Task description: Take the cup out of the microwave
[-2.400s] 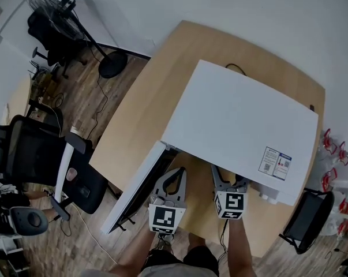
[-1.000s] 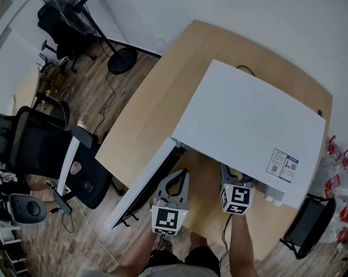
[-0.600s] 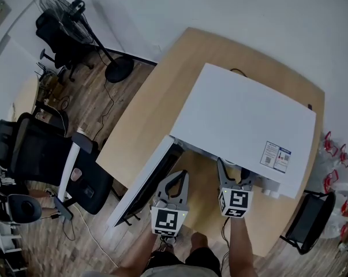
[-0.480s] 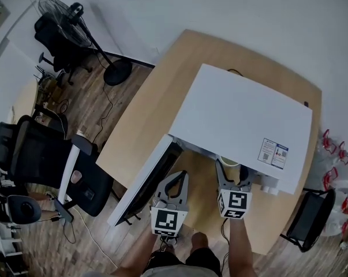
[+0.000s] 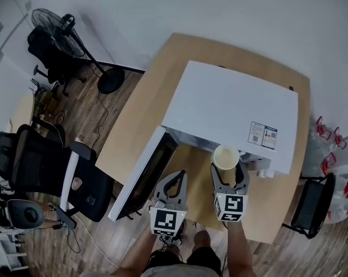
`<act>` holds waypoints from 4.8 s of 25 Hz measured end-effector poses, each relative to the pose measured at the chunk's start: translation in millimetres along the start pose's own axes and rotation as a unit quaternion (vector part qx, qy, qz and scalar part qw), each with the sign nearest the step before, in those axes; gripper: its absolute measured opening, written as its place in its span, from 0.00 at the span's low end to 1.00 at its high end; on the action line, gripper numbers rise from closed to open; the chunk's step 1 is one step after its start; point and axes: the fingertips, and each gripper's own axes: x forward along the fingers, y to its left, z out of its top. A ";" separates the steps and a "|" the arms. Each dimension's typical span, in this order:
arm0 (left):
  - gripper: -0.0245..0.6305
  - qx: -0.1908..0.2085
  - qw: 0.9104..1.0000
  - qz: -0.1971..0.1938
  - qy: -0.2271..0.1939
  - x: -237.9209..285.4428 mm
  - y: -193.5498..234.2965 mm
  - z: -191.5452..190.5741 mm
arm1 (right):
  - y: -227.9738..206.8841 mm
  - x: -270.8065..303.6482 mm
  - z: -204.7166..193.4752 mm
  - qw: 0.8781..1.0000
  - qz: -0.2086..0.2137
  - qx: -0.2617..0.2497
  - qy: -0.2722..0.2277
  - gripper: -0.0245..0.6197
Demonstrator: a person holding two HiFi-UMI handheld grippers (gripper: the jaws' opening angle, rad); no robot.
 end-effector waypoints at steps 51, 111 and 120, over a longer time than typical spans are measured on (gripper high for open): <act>0.07 0.082 0.963 -0.257 -0.024 -10.1 -240.8 1.7 | -133.7 -265.0 -79.6 0.960 -0.269 0.069 -0.002 0.58; 0.07 0.108 0.941 -0.321 -0.025 -24.4 -292.3 -16.3 | -147.4 -321.5 -112.0 0.935 -0.339 0.102 -0.019 0.58; 0.07 0.098 0.952 -0.282 -0.073 -60.0 -247.7 42.3 | -111.3 -318.9 -23.1 0.951 -0.296 0.061 -0.068 0.55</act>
